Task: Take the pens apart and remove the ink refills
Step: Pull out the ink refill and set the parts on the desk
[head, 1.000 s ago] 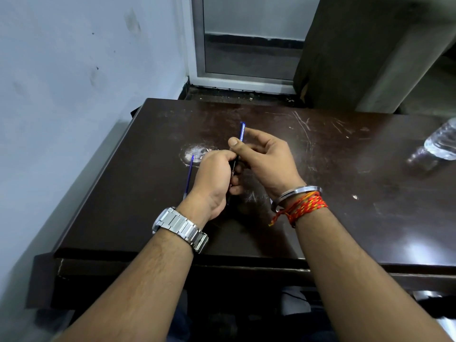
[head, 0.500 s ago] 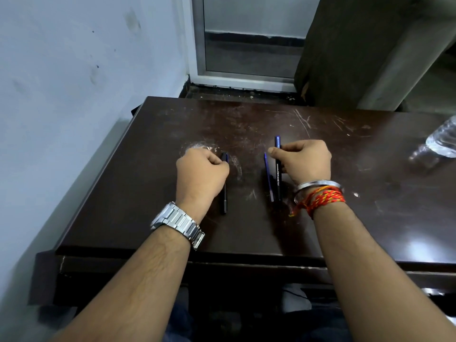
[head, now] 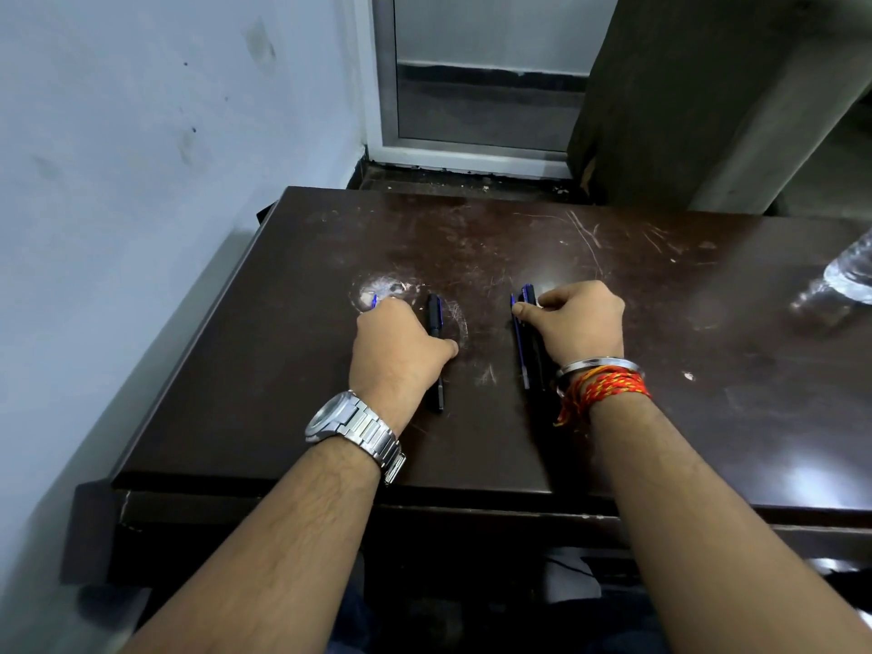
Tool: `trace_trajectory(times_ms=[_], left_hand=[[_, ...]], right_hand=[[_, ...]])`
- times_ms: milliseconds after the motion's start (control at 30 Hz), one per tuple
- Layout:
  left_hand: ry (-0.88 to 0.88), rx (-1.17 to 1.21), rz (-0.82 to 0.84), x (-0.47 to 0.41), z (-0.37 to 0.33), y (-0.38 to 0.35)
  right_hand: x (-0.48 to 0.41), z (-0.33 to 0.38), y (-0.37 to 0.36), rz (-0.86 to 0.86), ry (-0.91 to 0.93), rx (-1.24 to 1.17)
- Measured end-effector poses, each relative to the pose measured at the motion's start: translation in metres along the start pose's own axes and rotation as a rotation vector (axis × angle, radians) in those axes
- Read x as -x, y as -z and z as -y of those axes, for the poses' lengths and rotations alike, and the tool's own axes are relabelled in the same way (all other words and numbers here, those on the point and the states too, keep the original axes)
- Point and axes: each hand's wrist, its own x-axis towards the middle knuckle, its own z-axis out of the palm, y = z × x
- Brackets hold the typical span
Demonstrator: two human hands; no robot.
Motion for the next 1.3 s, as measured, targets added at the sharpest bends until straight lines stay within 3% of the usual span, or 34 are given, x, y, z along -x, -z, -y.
trace_trajectory(times_ms=[300,500,600,700,800,967,1300], left_hand=[[-0.051,0.08,-0.032,0.002,-0.003,0.003],[-0.204,0.19,-0.041,0.005,-0.008,0.0],[-0.247,0.222,-0.036,0.005,-0.007,-0.003],[-0.158,0.374,0.028,0.003,-0.009,-0.008],[-0.127,0.514,0.052,0.003,-0.013,-0.012],[-0.259,0.445,-0.037,0.003,-0.013,-0.016],[-0.258,0.481,-0.063,0.004,-0.016,-0.026]], right_hand=[[0.008,0.017,-0.004,-0.186,0.147,-0.063],[0.021,0.039,-0.029,0.262,-0.014,-0.566],[0.022,0.042,-0.035,0.306,-0.017,-0.703],[0.022,0.044,-0.037,0.332,-0.021,-0.821],[0.022,0.045,-0.04,0.297,-0.005,-0.846],[0.022,0.047,-0.042,0.205,-0.032,-0.9],[0.021,0.052,-0.039,0.129,-0.071,-0.954]])
